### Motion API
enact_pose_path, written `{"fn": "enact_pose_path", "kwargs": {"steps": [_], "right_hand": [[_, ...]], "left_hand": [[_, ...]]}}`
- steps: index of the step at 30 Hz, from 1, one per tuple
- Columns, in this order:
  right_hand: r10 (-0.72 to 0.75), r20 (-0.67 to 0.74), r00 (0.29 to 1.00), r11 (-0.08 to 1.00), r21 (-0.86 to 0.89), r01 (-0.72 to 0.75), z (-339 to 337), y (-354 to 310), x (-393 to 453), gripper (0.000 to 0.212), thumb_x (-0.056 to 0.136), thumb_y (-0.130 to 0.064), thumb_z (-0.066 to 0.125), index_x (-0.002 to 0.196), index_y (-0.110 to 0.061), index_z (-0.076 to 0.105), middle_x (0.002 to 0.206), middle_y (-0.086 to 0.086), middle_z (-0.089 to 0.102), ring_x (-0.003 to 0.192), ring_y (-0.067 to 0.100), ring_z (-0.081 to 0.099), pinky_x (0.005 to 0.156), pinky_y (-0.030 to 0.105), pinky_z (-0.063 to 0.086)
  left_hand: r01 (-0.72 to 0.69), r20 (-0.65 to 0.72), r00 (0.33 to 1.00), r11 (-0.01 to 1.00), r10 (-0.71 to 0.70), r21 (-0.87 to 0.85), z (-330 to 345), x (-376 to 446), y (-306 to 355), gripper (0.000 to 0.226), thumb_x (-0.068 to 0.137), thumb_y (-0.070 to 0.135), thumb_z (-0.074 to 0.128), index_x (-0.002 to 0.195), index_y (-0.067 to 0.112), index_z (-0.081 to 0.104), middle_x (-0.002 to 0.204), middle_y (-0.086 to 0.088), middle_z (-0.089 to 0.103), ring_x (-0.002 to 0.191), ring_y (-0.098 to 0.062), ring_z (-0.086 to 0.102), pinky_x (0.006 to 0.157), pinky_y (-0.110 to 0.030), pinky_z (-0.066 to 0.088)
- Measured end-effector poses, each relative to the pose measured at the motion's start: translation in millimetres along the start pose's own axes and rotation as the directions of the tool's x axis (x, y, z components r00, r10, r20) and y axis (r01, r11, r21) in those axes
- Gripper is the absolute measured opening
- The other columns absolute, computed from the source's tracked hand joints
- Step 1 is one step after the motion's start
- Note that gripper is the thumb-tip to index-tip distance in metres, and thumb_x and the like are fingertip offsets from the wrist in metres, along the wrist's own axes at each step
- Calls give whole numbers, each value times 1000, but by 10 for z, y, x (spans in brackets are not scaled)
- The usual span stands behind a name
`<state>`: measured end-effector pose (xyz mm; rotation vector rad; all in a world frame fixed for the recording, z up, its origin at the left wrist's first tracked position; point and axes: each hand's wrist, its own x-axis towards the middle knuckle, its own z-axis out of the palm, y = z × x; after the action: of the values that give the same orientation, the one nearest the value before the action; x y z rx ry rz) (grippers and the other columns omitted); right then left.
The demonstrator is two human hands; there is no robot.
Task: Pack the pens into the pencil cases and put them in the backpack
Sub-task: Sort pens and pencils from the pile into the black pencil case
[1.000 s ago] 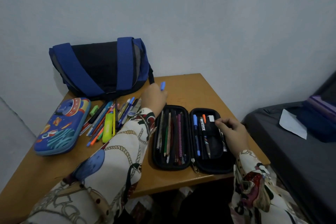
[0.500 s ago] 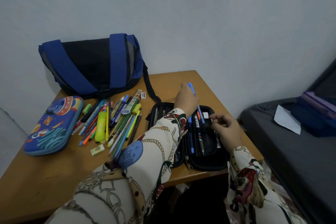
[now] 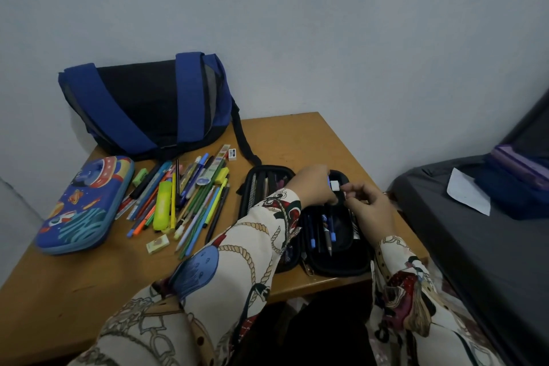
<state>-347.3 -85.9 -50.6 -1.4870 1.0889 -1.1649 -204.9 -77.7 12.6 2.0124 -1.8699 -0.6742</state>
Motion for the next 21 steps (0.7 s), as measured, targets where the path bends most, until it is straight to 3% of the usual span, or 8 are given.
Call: {"fn": "enact_pose_path", "kwargs": {"steps": [2, 4, 6, 7, 9, 12, 17, 21], "right_hand": [[-2, -7, 1000, 1000, -12, 1, -3, 3, 5, 31, 87, 10, 55, 82, -18, 68, 70, -1, 56, 70, 18, 53, 67, 33, 49], [4, 2, 1000, 1000, 0, -4, -2, -9, 2, 30, 87, 10, 56, 83, -17, 68, 72, -1, 57, 70, 16, 54, 65, 31, 51], [2, 1, 1000, 1000, 14, -2, -1, -25, -6, 30, 87, 11, 55, 83, -16, 67, 73, -1, 56, 69, 12, 55, 61, 22, 52], [2, -3, 1000, 1000, 12, -2, 0, -24, -4, 30, 87, 11, 56, 84, -16, 68, 73, -1, 57, 69, 12, 55, 61, 20, 51], [6, 12, 1000, 1000, -3, -6, 4, -18, -2, 30, 87, 9, 57, 87, -18, 69, 77, 1, 57, 73, 14, 56, 65, 24, 53], [-23, 69, 997, 995, -96, 29, 5, -25, 1, 29, 86, 0, 67, 94, -27, 72, 88, 9, 56, 78, 16, 54, 74, 28, 49], [-15, 144, 990, 983, -177, 41, 15, -70, 8, 29, 87, -13, 73, 112, -26, 69, 89, 0, 44, 81, 7, 48, 73, 14, 41], [-12, 172, 985, 970, -237, 53, 22, -31, 36, 28, 85, -15, 75, 110, -28, 69, 90, -2, 42, 87, 9, 46, 86, 26, 41]], "left_hand": [[-34, -2, 999, 999, 34, -27, -12, -37, -44, 39, 80, 26, 76, 106, 3, 59, 100, -13, 62, 85, -26, 58, 68, -34, 48], [-65, -3, 998, 996, 65, -62, -36, -110, -126, 50, 82, 35, 73, 120, 8, 56, 117, -11, 55, 107, -27, 51, 86, -39, 48], [-100, 30, 995, 995, 99, 21, -46, -220, -233, 76, 82, 42, 72, 144, 14, 38, 144, -7, 39, 136, -24, 27, 111, -45, 30], [-125, 59, 991, 989, 120, 80, -40, -281, -283, 85, 82, 44, 72, 149, 16, 29, 152, -5, 31, 142, -21, 17, 115, -45, 21], [-129, 94, 988, 986, 119, 104, -10, -347, -378, 93, 81, 48, 71, 153, 19, 20, 159, -4, 19, 147, -19, 7, 119, -44, 11], [-102, 99, 990, 993, 96, 54, 23, -295, -452, 96, 80, 50, 72, 154, 23, 16, 161, -4, 15, 149, -19, 5, 120, -44, 11], [-63, 77, 995, 998, 64, -15, 29, -231, -426, 100, 74, 45, 78, 153, 28, 19, 155, -3, 29, 144, -25, 22, 116, -47, 24], [-27, 72, 997, 996, 34, -88, 36, -200, -450, 99, 70, 44, 79, 151, 34, 22, 152, -3, 32, 142, -28, 24, 115, -49, 28]]}}
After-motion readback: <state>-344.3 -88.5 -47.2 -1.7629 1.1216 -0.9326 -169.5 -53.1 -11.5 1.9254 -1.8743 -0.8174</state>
